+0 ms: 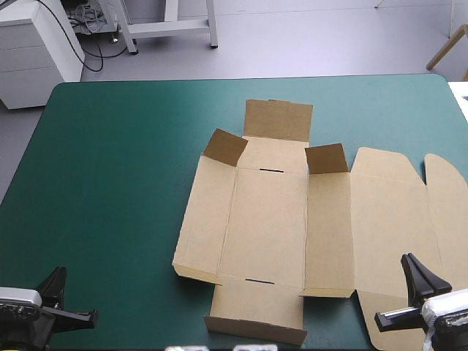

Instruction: Fold the box

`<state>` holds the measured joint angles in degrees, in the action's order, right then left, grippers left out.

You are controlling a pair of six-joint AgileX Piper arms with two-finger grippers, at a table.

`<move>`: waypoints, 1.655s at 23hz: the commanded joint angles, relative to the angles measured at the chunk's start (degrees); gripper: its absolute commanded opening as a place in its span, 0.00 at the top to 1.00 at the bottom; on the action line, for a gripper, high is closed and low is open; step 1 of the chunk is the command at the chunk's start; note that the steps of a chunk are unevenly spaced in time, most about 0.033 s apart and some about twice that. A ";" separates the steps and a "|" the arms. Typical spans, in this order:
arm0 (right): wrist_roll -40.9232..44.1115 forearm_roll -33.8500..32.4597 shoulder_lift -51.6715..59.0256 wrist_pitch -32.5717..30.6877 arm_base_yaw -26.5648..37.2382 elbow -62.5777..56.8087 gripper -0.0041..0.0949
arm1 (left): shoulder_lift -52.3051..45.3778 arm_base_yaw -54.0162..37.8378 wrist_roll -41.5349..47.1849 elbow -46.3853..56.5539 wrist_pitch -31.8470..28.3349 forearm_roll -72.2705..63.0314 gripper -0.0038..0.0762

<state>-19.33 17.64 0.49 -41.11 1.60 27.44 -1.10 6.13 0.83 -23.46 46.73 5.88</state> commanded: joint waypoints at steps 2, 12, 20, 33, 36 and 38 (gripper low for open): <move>-0.01 0.47 -0.80 4.55 -0.18 1.24 0.98 | -0.66 0.00 0.11 -1.18 -4.21 -0.05 0.96; -0.01 0.47 -0.90 4.55 -0.18 1.24 0.97 | -0.66 0.00 0.23 -1.18 -4.21 -0.05 0.96; -0.01 0.47 -0.90 4.55 -0.18 1.24 0.18 | -0.66 0.00 0.23 -1.18 -4.21 -0.05 0.96; -11.33 0.37 -20.16 4.65 -0.18 10.47 0.06 | -0.66 0.00 0.23 -1.18 -4.21 -0.05 0.96; -15.12 0.37 -29.44 4.01 -0.18 15.59 0.06 | -0.66 0.00 0.23 -1.18 -4.21 -0.05 0.96; -17.40 0.37 -35.31 3.47 -0.18 19.70 0.06 | -0.66 0.00 0.23 -1.18 -4.21 -0.05 0.96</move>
<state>-32.90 17.48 -26.56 -41.11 1.60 40.80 -1.10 6.13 0.83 -23.46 46.75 5.88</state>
